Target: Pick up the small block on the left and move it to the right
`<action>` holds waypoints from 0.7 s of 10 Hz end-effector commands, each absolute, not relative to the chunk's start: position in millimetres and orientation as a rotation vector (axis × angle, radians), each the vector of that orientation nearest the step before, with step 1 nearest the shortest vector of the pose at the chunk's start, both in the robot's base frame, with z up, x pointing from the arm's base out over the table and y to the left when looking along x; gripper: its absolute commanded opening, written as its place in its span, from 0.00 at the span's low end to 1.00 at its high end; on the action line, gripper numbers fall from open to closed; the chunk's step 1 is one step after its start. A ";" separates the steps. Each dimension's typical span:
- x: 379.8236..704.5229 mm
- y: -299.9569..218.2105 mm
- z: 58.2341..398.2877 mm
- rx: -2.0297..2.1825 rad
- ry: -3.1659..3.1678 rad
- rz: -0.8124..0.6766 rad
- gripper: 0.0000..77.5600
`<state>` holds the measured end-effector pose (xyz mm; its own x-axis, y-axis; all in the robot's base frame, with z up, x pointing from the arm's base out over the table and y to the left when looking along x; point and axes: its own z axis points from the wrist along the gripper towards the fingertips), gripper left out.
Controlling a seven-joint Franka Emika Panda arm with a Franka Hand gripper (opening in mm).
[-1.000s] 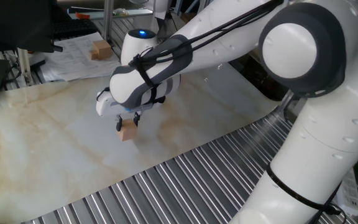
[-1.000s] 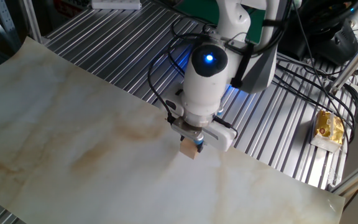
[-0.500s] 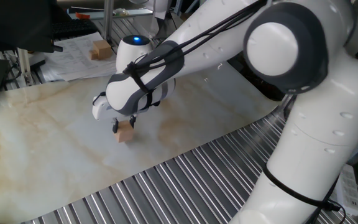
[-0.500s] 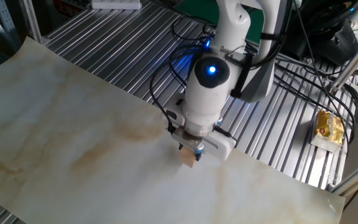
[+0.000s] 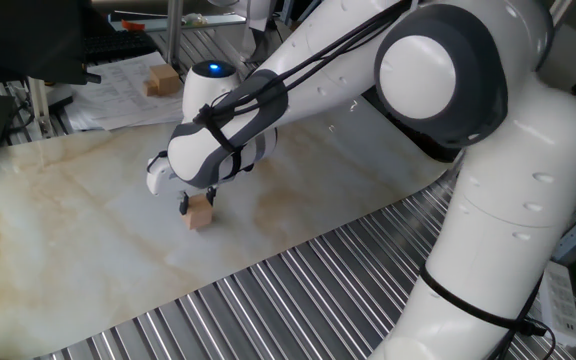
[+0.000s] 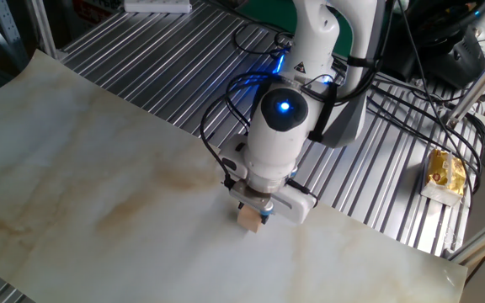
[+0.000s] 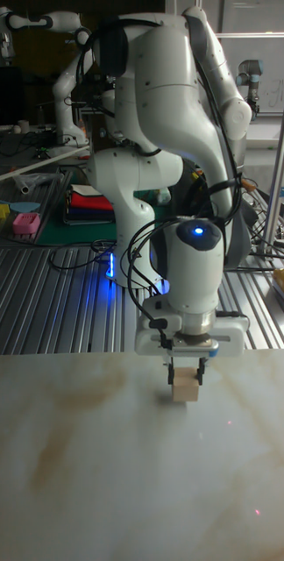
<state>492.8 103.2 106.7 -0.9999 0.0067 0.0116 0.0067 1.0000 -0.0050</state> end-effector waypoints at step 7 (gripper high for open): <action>494.8 108.2 96.9 -0.058 -3.149 -0.008 0.02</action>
<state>493.5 107.5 96.3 -0.9993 0.0374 -0.0037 0.0374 0.9993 0.0050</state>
